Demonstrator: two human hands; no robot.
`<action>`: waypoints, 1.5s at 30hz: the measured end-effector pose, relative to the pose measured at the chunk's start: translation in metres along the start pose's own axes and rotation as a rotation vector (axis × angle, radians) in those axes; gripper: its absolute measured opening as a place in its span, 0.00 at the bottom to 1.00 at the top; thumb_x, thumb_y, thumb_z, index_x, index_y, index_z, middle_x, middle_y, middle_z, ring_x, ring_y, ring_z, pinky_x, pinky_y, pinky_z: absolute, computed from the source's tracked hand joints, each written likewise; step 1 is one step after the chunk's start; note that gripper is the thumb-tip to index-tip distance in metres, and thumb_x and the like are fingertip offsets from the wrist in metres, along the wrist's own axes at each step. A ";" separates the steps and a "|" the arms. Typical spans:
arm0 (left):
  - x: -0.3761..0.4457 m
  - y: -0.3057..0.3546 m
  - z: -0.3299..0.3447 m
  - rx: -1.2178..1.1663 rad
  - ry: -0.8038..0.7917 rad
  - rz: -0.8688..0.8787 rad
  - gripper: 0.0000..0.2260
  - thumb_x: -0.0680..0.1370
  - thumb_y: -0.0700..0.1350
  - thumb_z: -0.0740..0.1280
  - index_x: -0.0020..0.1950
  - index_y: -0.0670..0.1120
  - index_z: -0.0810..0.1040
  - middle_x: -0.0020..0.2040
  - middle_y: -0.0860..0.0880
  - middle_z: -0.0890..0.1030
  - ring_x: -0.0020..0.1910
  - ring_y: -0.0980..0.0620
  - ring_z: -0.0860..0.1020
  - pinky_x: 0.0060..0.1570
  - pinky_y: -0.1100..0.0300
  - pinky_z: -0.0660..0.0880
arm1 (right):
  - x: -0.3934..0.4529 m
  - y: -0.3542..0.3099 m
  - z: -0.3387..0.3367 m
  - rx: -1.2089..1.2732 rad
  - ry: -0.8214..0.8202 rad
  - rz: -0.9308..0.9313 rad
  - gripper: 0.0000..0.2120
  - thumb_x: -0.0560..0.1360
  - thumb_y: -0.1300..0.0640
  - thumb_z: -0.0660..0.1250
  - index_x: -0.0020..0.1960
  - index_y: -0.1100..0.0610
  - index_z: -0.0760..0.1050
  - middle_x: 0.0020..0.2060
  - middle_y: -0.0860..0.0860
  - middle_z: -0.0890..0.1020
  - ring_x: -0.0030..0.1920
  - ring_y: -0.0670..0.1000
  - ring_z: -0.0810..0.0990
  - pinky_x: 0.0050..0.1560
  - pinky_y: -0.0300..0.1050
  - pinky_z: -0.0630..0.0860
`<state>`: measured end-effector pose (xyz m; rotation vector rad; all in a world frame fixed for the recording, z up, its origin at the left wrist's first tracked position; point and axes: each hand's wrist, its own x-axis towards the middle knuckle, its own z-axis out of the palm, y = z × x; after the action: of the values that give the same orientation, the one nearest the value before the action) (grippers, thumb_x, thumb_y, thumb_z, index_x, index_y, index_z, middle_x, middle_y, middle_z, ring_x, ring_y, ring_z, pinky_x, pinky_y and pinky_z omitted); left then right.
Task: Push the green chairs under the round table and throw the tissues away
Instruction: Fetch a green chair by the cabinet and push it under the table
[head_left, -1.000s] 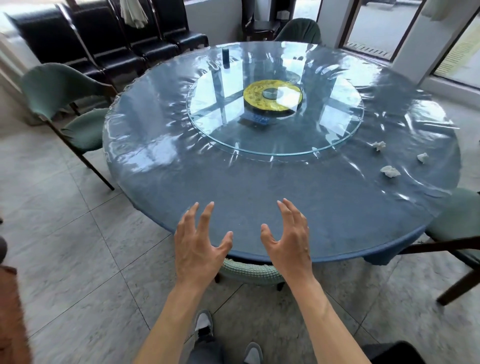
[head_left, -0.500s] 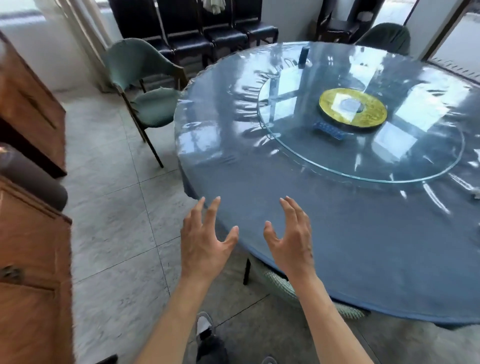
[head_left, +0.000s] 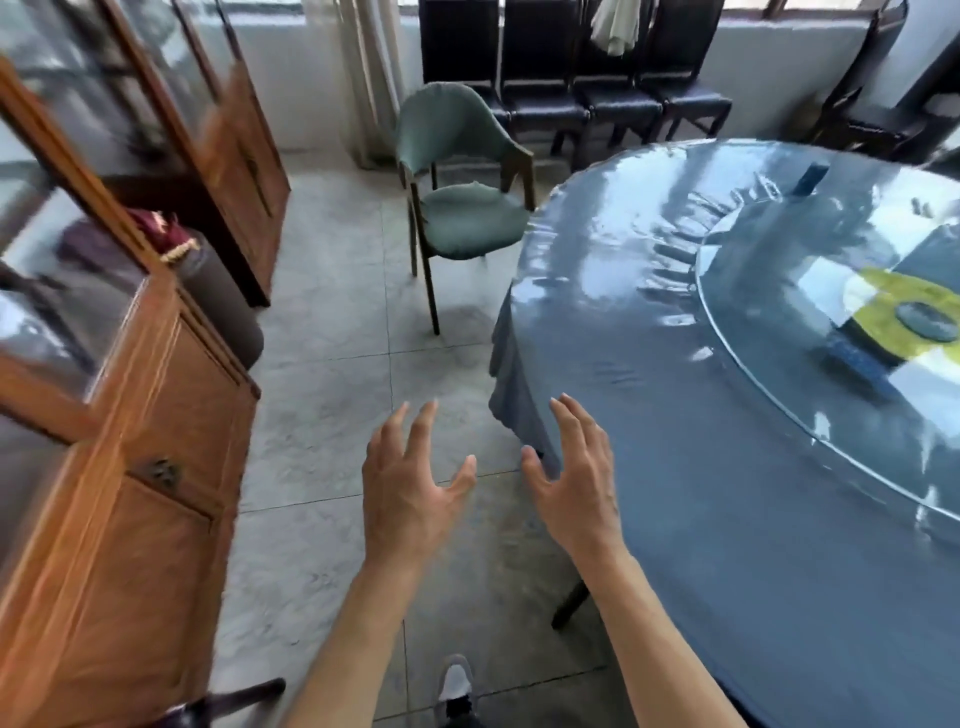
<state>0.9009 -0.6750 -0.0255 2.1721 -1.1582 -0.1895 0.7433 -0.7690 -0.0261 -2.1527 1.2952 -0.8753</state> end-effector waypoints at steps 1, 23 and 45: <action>0.006 -0.008 -0.006 0.002 0.014 -0.014 0.33 0.75 0.59 0.69 0.78 0.54 0.63 0.77 0.46 0.64 0.74 0.44 0.63 0.71 0.46 0.66 | 0.006 -0.008 0.009 0.005 -0.011 -0.013 0.31 0.75 0.45 0.62 0.73 0.60 0.70 0.72 0.57 0.72 0.71 0.58 0.70 0.69 0.59 0.71; 0.200 -0.118 -0.033 0.043 0.137 -0.179 0.32 0.76 0.65 0.61 0.78 0.57 0.60 0.77 0.48 0.62 0.75 0.47 0.61 0.69 0.46 0.67 | 0.201 -0.065 0.175 0.020 -0.232 -0.161 0.30 0.76 0.53 0.71 0.75 0.58 0.67 0.75 0.54 0.69 0.74 0.55 0.66 0.73 0.53 0.64; 0.476 -0.185 -0.027 0.084 0.104 -0.214 0.33 0.74 0.66 0.59 0.77 0.56 0.63 0.77 0.46 0.64 0.76 0.44 0.61 0.69 0.39 0.68 | 0.455 -0.103 0.319 -0.053 -0.277 -0.218 0.33 0.76 0.39 0.58 0.75 0.57 0.66 0.76 0.55 0.68 0.75 0.56 0.65 0.73 0.56 0.65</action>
<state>1.3236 -0.9628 -0.0362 2.3503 -0.8901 -0.1202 1.1943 -1.1080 -0.0483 -2.3894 0.9716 -0.5988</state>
